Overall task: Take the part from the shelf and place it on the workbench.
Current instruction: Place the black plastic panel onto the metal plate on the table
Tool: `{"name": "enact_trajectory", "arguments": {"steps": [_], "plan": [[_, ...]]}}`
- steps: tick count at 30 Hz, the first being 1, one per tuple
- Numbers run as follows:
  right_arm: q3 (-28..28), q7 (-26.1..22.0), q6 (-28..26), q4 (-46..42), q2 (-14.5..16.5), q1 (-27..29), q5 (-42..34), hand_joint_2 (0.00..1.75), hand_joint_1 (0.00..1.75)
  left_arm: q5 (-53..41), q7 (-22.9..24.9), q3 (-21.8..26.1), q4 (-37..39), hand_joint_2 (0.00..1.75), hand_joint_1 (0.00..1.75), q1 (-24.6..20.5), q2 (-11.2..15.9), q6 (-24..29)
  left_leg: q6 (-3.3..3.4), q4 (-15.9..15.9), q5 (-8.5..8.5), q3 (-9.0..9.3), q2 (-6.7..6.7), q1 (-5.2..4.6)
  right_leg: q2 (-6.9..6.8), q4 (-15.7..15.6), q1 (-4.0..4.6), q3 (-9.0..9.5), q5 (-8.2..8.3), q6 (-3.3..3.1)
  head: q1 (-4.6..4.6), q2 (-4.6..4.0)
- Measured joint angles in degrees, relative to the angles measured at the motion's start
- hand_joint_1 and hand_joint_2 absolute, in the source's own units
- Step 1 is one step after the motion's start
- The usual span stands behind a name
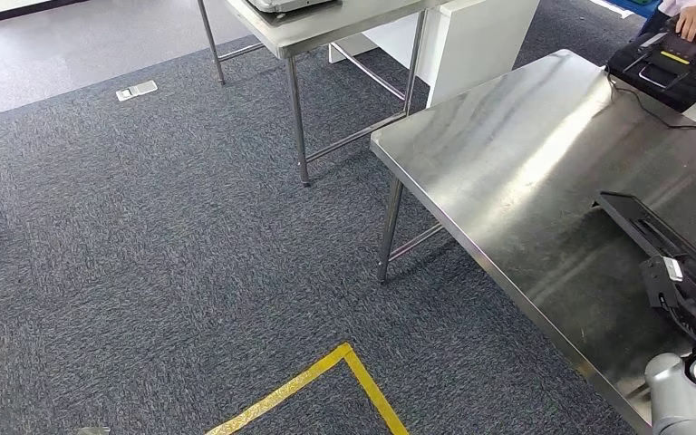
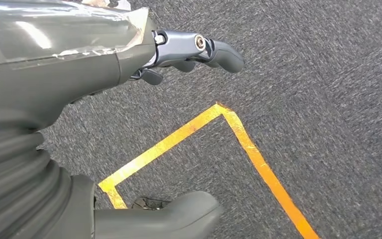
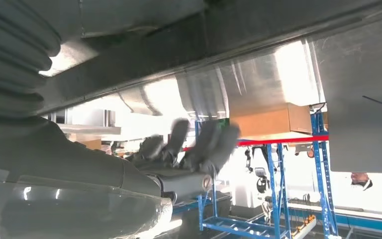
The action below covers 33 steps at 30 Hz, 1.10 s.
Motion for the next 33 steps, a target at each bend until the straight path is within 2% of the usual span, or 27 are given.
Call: {"name": "enact_trajectory", "arguments": {"steps": [5, 8, 11, 16, 22, 25, 33], "plan": [[0.0, -0.1, 0.23, 0.34, 0.16, -0.53, -0.01, 0.0, 0.0, 0.71, 1.29, -0.51, -0.04, 0.0, 0.0, 0.1, -0.02, 2.35, 0.0, 0.0, 0.0, -0.02, 0.01, 0.03, 0.0, 0.0, 0.02, -0.03, 0.0, 0.0, -0.01, 0.0], [-0.02, -1.1, 3.58, 0.61, 0.28, -1.23, -1.44, 0.0, 0.0, 0.97, 2.03, -0.92, -0.05, 0.0, 0.0, 0.27, -0.02, 2.83, 0.0, 0.0, 0.0, -0.02, 0.02, 0.08, -0.01, 0.01, 0.03, -0.05, 0.01, -0.01, -0.01, 0.0], [-0.04, -2.77, 10.55, 0.5, 0.59, -2.33, -4.43, 0.0, 0.0, 0.81, 2.34, -1.03, -0.05, 0.0, 0.0, 0.28, -0.02, 2.65, -0.01, 0.0, 0.01, -0.02, 0.03, 0.11, -0.01, 0.01, 0.04, -0.06, 0.02, -0.03, -0.02, 0.0], [0.02, -4.01, 19.23, -2.47, 1.2, -2.99, -8.67, 0.0, 0.0, 0.09, 2.66, -0.94, -0.07, 0.0, 0.0, 0.29, -0.02, 1.71, 0.0, 0.0, 0.06, 0.01, 0.0, 0.13, -0.05, 0.02, 0.06, -0.07, 0.02, -0.04, -0.01, 0.0], [1.48, -5.57, 39.26, -12.52, 1.17, -1.22, -21.23, 0.0, 0.0, -2.77, 2.58, 0.91, -0.14, 0.0, 0.0, -0.44, 0.02, -2.0, -0.01, 0.0, 0.07, 0.01, -0.01, 0.12, -0.07, 0.03, 0.07, -0.09, 0.02, -0.04, -0.01, 0.0], [3.39, -5.37, 45.74, -19.04, -0.33, 0.81, -28.9, 0.0, 0.0, -3.96, 2.31, 2.65, -0.15, 0.0, 0.0, -1.0, 0.03, -3.94, 0.0, 0.0, 0.07, -0.04, -0.05, 0.09, -0.13, 0.02, 0.06, -0.1, 0.02, -0.03, -0.01, 0.0], [7.05, -5.0, 48.5, -30.42, -5.04, 4.37, -37.64, 0.0, 0.0, -5.11, 2.18, 4.41, -0.35, 0.0, 0.0, -1.59, 0.07, -5.2, 0.02, 0.0, 0.05, -0.06, -0.02, 0.06, -0.13, 0.01, 0.06, -0.11, 0.02, -0.03, 0.0, 0.0]]}}
